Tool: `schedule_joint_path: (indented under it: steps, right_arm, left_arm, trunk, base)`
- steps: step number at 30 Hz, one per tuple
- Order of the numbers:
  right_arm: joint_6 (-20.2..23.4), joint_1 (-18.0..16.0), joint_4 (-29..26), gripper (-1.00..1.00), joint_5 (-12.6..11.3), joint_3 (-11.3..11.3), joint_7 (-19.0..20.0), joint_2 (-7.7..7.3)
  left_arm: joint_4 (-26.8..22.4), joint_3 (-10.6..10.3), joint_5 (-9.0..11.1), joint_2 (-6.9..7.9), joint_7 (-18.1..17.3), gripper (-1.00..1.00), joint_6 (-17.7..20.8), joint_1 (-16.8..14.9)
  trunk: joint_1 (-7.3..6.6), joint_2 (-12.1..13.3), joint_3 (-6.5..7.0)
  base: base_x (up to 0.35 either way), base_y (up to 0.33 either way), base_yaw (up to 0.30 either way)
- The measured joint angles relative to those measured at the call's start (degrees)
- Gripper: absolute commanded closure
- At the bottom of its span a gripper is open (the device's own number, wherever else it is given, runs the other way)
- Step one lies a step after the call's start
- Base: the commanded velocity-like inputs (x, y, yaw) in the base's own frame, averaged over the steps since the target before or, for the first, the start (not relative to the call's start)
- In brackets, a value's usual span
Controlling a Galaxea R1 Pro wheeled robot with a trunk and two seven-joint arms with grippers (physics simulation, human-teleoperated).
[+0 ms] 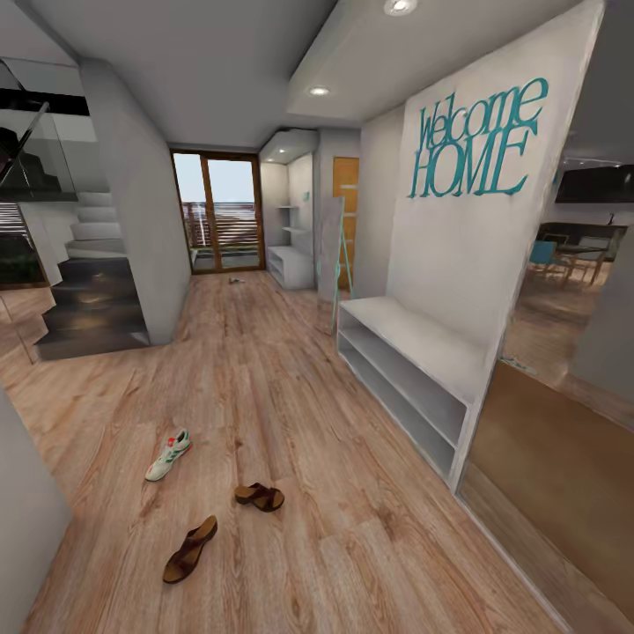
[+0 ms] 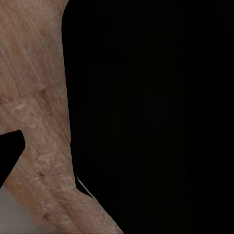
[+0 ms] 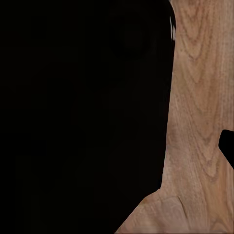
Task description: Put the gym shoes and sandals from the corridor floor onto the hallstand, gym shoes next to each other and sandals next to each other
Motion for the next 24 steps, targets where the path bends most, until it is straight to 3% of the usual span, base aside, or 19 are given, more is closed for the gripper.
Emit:
schedule_joint_path:
  steps: [5,12,17,24]
  right_arm:
    - [-0.23,-0.16,-1.44,-1.0,0.31,0.21,-0.08,1.52]
    - [-0.5,-0.17,-2.23,-1.0,0.25,0.11,-0.09,1.62]
    - [-1.03,-0.17,-3.64,-1.0,0.3,0.09,-0.17,1.35]
    - [-2.58,-0.17,-5.92,-1.0,0.36,0.08,-0.25,-0.3]
  left_arm:
    - [0.12,-0.16,-0.11,-0.09,0.14,-1.0,-0.08,0.09]
    - [-0.32,-0.16,-0.2,0.14,0.16,-1.0,-0.13,0.06]
    - [-0.94,0.05,-0.08,1.32,0.21,-1.0,-0.21,-0.15]
    - [-3.23,0.25,0.24,3.58,0.29,-1.0,-0.24,-1.96]
  trunk:
    - [0.0,0.01,0.01]
    - [0.0,0.0,0.02]
    - [0.0,0.01,0.03]
    - [0.0,0.01,0.03]
  base:
    - [0.0,0.0,0.0]
    - [0.0,0.0,0.0]
    - [0.0,0.0,0.0]
    - [0.0,0.0,0.0]
